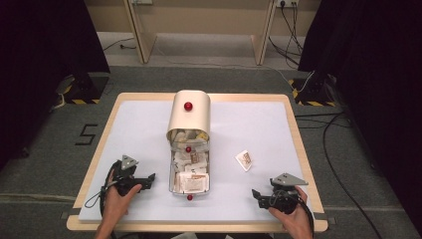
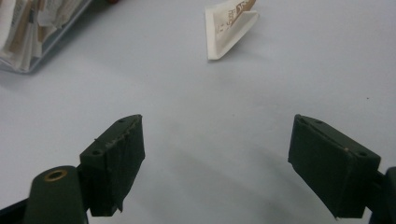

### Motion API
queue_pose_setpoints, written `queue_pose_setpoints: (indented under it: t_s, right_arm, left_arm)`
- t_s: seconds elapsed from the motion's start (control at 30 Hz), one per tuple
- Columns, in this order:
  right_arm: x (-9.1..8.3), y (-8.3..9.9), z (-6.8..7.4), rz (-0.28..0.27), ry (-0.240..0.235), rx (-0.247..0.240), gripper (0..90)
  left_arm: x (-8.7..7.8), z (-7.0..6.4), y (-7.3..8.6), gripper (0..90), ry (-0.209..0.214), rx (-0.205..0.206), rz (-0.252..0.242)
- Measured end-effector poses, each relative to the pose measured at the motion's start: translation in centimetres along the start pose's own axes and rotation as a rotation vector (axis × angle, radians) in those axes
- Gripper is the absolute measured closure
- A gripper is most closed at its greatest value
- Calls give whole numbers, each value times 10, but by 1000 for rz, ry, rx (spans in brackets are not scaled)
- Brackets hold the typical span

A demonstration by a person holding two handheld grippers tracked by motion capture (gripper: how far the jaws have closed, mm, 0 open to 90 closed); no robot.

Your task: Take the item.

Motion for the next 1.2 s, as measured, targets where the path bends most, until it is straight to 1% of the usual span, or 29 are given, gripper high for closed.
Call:
queue_pose_setpoints:
  t_s: [0.07, 0.17, 0.27, 0.4, 0.5, 0.57, 0.63, 0.73, 0.9, 0.93, 0.97, 1.0, 1.03, 1.07, 1.1, 1.17, 1.2]
  right_arm:
    - [-1, 3, -1, 9, 16, -21, 181]
    - [-2, 5, -2, 14, 22, -27, 180]
    - [-4, 7, -3, 14, 17, -20, 180]
    - [-8, 9, -9, 6, 30, -4, 181]
    - [-10, 10, -11, 6, 32, 2, 181]
    - [-11, 12, -13, 5, 28, 15, 182]
    - [-13, 13, -15, 5, 33, 23, 182]
    - [-14, 17, -18, 11, 38, 21, 182]
    - [-14, 21, -19, 24, 38, 20, 182]
    - [-13, 24, -19, 40, 38, 12, 182]
    - [-13, 24, -19, 40, 38, 12, 182]
    - [-12, 27, -18, 48, 40, -7, 172]
    - [-12, 27, -18, 48, 40, -7, 172]
    - [-11, 27, -17, 50, 46, -34, 161]
    - [-11, 27, -17, 50, 46, -34, 161]
    - [-10, 28, -15, 52, 55, -67, 147]
    - [-10, 28, -15, 52, 57, -65, 146]
  left_arm:
    - [0, 0, 0, 38, 0, 0, 0]
    - [0, 0, 0, 38, 0, 0, 0]
    - [0, 0, 0, 38, 0, 0, 0]
    - [0, 0, 0, 38, 0, 0, 0]
    - [0, 0, 0, 38, 0, 0, 0]
    - [0, 0, 0, 38, 0, 0, 0]
    - [0, 0, 0, 38, 0, 0, 0]
    - [0, 0, 0, 38, 1, 0, 0]
    - [0, 0, 0, 38, 1, 0, -1]
    - [0, 0, 0, 38, 1, 0, -1]
    - [0, 0, 0, 38, 1, 0, 0]
    - [0, 0, 0, 38, 0, 0, 0]
    - [0, 0, 0, 38, 0, 0, 0]
    - [0, 0, 0, 38, 1, 0, 0]
    - [0, 0, 0, 38, 1, 0, 0]
    - [0, 0, 0, 38, 1, 0, -1]
    - [0, 0, 0, 38, 0, 0, 0]
Point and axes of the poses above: each handheld gripper's, and its own axes: x roughly forward along the jaws, y roughly out of its underside, z roughly to its left, the point moved 7 cm from there along x, roughly forward along the jaws, and after that the axes turned 10 degrees about y, right-handed, at the moved point
